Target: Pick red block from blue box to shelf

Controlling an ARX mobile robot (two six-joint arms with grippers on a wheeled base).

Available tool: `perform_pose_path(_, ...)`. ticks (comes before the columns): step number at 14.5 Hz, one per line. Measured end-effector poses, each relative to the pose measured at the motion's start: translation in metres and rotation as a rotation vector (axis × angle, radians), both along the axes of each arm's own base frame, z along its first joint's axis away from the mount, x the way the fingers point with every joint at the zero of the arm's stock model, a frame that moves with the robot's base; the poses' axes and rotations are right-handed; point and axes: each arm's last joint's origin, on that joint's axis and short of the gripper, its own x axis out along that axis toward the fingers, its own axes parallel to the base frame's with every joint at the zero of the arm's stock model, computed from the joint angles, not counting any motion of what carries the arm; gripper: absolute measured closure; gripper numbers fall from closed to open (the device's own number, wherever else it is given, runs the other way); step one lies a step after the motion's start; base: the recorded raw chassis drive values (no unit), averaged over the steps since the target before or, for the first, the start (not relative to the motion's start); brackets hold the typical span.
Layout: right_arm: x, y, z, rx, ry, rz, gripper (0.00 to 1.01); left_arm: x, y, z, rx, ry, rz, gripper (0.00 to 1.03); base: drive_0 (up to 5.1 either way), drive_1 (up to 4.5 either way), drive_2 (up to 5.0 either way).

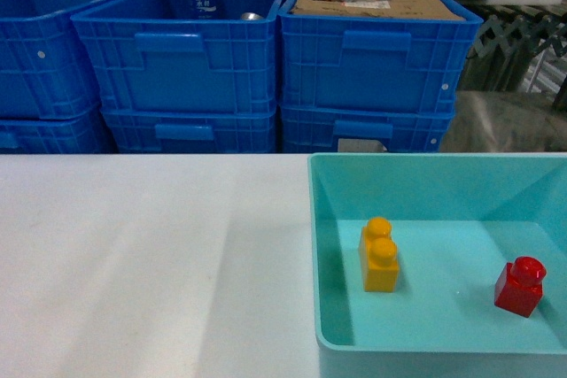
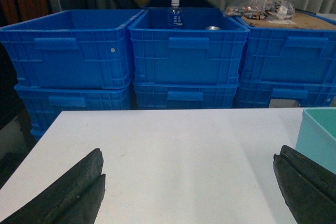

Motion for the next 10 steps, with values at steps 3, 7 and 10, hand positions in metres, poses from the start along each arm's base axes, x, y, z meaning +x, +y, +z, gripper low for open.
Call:
perform_pose_path(3, 0.0000, 0.0000, 0.0000, 0.000, 0.000, 0.000, 0.03, 0.0000, 0.0000, 0.0000, 0.000, 0.000, 0.000, 0.05, 0.0, 0.00, 0.0)
perform_pose_path(7, 0.0000, 0.0000, 0.0000, 0.000, 0.000, 0.000, 0.03, 0.0000, 0.0000, 0.0000, 0.000, 0.000, 0.000, 0.05, 0.0, 0.00, 0.0)
perform_pose_path(10, 0.0000, 0.0000, 0.0000, 0.000, 0.000, 0.000, 0.03, 0.0000, 0.0000, 0.0000, 0.000, 0.000, 0.000, 0.05, 0.0, 0.00, 0.0)
